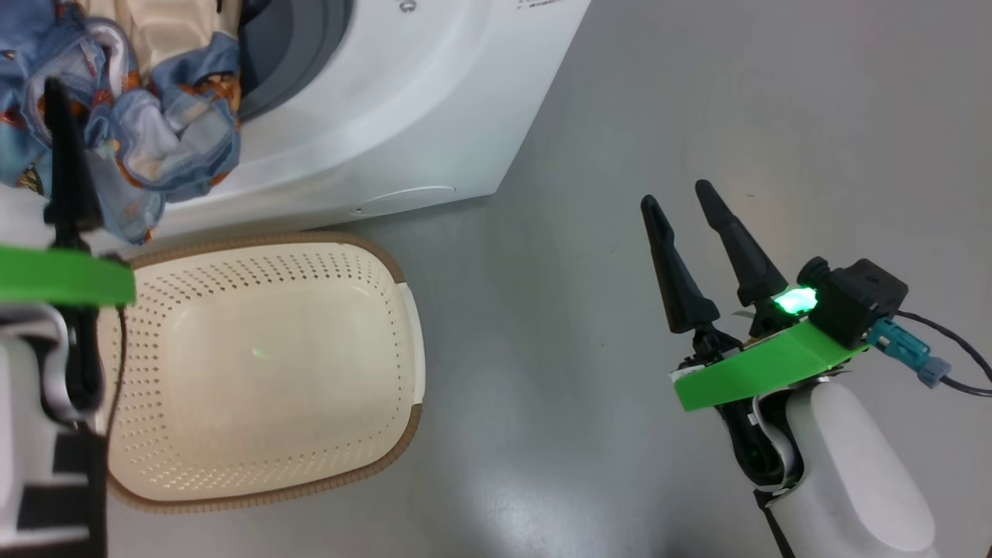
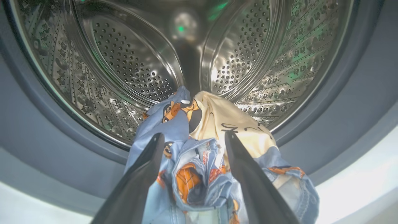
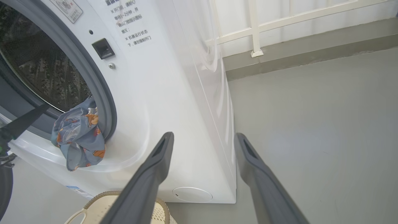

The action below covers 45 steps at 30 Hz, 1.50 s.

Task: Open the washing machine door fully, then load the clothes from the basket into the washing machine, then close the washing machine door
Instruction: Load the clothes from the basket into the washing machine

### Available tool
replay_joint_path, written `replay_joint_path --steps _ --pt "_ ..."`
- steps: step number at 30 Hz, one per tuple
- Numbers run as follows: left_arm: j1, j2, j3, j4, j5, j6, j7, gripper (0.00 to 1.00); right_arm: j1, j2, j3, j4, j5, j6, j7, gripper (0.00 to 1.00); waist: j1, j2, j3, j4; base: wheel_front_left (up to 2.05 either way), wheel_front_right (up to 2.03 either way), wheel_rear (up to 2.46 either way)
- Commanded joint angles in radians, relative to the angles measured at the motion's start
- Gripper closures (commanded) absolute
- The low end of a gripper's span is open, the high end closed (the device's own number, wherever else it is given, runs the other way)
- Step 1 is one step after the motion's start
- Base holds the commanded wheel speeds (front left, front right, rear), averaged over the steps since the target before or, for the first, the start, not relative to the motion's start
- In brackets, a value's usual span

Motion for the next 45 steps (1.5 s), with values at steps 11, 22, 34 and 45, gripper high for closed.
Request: replay_joint_path --steps 11,22,34,45 --pt "0.264 0.021 0.062 -0.279 -0.019 0.031 -0.003 0.0 0.034 -0.024 -0.012 -0.041 0.004 0.002 -0.005 0.0 0.0 -0.0001 0.009 0.009 0.0 0.0 0.0" --pt "0.396 -0.009 0.058 -0.341 -0.039 0.052 0.005 0.0 0.035 -0.026 -0.011 -0.044 -0.002 0.002 -0.005 0.0 0.0 -0.0001 0.003 0.013 0.0 0.0 0.0" --pt "0.41 0.0 0.048 -0.311 -0.046 0.052 0.014 0.0 0.041 -0.027 0.001 -0.036 0.006 0.002 -0.005 0.0 0.0 -0.0001 -0.023 -0.006 0.0 0.0 0.0" --pt "0.297 0.032 -0.036 -0.138 -0.031 0.022 0.103 0.0 0.044 -0.029 0.006 -0.037 0.005 0.002 -0.005 0.0 0.0 -0.0001 -0.025 -0.008 0.0 0.0 0.0"
